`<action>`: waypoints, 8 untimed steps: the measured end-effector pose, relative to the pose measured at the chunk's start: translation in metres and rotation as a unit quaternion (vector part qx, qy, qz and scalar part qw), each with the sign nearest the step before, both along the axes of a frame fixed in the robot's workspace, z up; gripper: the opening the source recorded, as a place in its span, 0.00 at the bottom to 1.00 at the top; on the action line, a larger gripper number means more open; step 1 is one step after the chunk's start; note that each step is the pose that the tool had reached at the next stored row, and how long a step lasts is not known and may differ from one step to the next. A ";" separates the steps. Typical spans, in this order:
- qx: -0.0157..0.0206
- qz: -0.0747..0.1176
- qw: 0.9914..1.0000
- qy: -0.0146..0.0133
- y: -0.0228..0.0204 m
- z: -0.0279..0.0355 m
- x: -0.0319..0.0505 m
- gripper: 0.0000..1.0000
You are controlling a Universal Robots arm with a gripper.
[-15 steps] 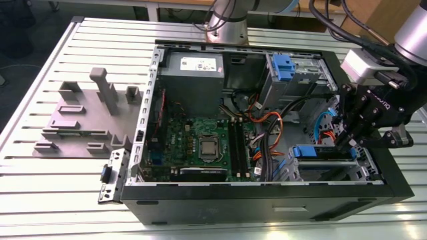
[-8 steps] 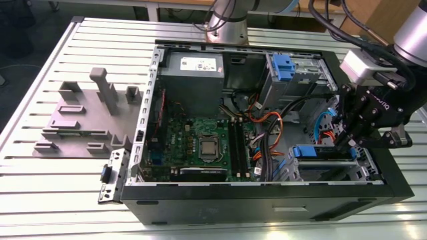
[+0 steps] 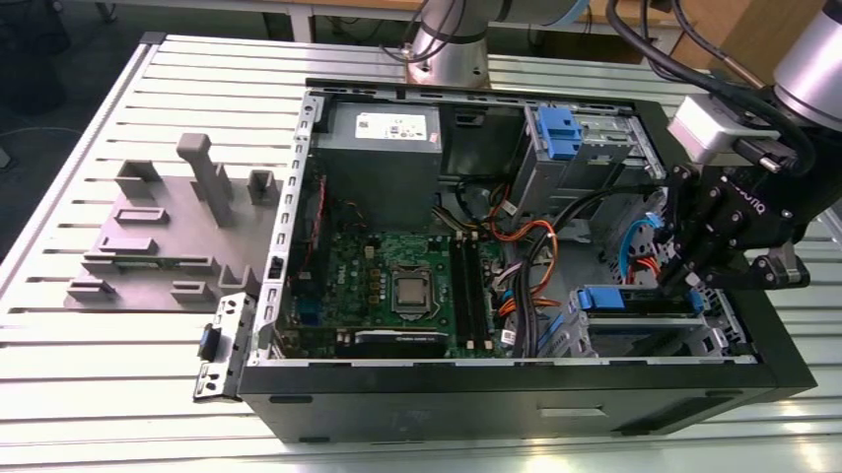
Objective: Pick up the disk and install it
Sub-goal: 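Insert the first disk wire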
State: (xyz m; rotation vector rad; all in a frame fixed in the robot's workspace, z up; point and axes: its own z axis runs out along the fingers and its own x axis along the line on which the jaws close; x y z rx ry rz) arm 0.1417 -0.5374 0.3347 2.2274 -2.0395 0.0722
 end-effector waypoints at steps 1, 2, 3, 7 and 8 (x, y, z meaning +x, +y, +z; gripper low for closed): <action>0.000 -0.001 1.000 0.000 0.0000 0.0000 0.0000 0.16; 0.000 -0.002 1.000 0.000 0.0000 0.0000 0.0000 0.16; 0.000 -0.003 1.000 0.000 0.0000 -0.0002 0.0000 0.16; 0.000 -0.011 1.000 0.000 0.0000 -0.0009 0.0000 0.16; 0.000 -0.012 1.000 0.000 0.0000 -0.0011 0.0000 0.16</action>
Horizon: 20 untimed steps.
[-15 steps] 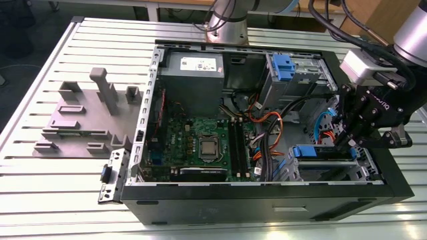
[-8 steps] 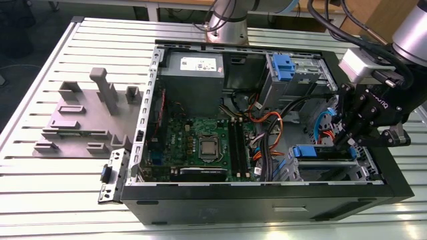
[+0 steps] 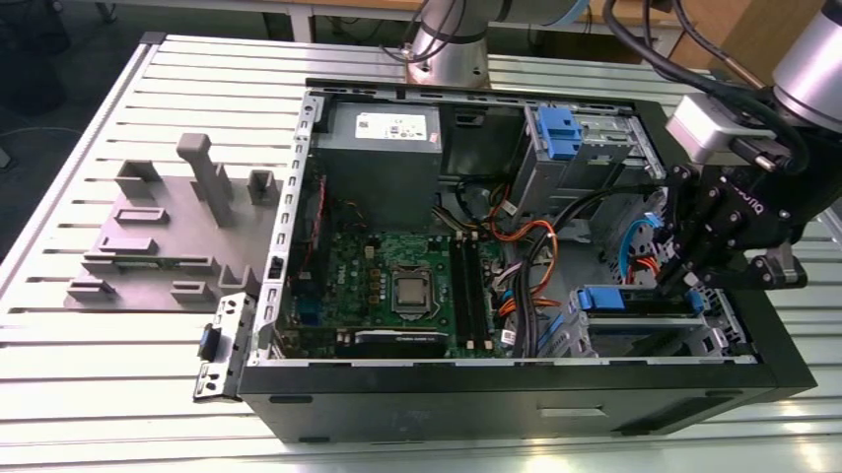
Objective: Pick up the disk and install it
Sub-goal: 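Insert the first disk wire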
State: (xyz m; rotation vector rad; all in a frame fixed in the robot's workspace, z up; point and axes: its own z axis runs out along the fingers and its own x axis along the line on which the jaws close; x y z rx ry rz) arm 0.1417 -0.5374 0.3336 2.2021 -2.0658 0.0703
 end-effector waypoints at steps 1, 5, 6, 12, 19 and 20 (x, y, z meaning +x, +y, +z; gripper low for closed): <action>0.000 -0.001 1.000 0.000 0.0000 -0.0001 0.0001 0.16; 0.000 -0.004 1.000 0.000 0.0000 -0.0004 0.0003 0.16; 0.000 -0.004 1.000 0.000 0.0000 -0.0004 0.0003 0.16; 0.000 -0.009 1.000 -0.001 0.0000 0.0004 0.0003 0.16; 0.000 -0.016 1.000 -0.001 0.0000 0.0007 0.0003 0.16; 0.000 -0.017 1.000 -0.001 0.0000 0.0007 0.0003 0.16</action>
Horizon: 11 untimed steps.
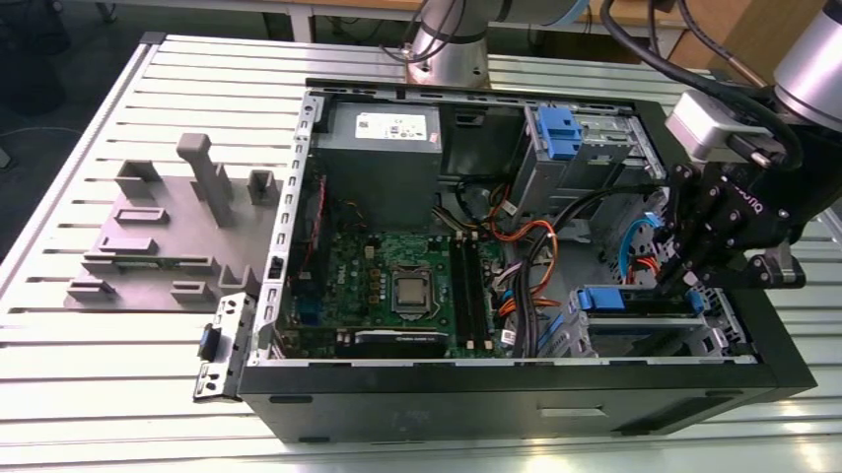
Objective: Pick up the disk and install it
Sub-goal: 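Insert the first disk wire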
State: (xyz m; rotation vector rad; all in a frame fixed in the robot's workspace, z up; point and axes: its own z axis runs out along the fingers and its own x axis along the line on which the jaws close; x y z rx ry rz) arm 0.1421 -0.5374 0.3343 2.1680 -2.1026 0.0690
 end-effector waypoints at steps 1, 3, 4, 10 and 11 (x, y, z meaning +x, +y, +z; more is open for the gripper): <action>0.000 -0.001 1.000 0.000 0.0000 0.0000 0.0000 0.16; 0.000 -0.003 1.000 0.000 0.0000 0.0000 0.0001 0.16; 0.000 -0.004 1.000 0.000 0.0000 0.0001 0.0001 0.16; 0.000 -0.005 1.000 0.000 0.0000 -0.0001 0.0005 0.16; 0.000 -0.006 1.000 0.000 0.0000 -0.0001 0.0005 0.16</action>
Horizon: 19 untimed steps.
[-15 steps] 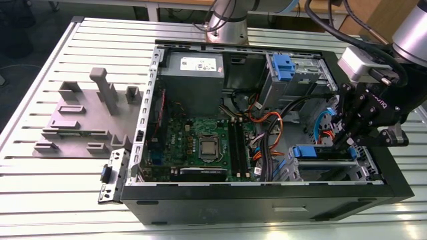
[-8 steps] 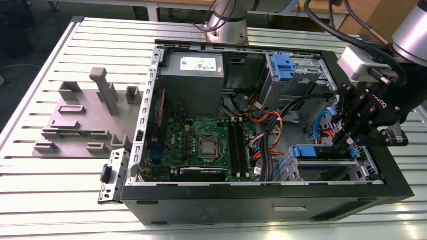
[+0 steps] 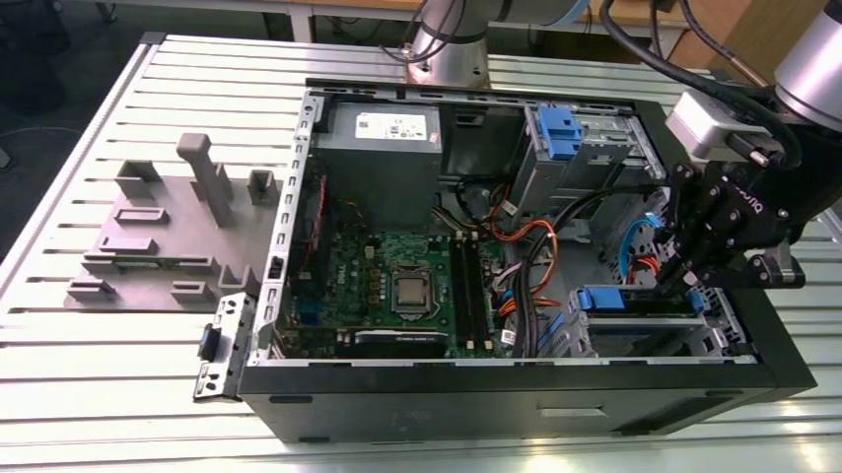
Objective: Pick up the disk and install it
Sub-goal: 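Insert the first disk wire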
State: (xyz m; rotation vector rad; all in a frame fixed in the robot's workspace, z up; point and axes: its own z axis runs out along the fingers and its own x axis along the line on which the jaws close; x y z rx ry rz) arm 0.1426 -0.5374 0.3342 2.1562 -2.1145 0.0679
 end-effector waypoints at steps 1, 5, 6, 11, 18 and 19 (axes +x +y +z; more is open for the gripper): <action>0.000 0.000 1.000 0.000 0.0000 -0.0001 0.0000 0.16; 0.000 -0.001 1.000 0.000 -0.0001 -0.0007 0.0001 0.16; 0.000 -0.001 1.000 0.000 -0.0001 -0.0010 0.0001 0.16; 0.000 -0.001 1.000 0.000 -0.0001 -0.0028 0.0001 0.16; 0.000 -0.002 1.000 0.000 -0.0001 -0.0048 0.0001 0.16; 0.000 -0.002 1.000 0.000 -0.0001 -0.0052 0.0001 0.16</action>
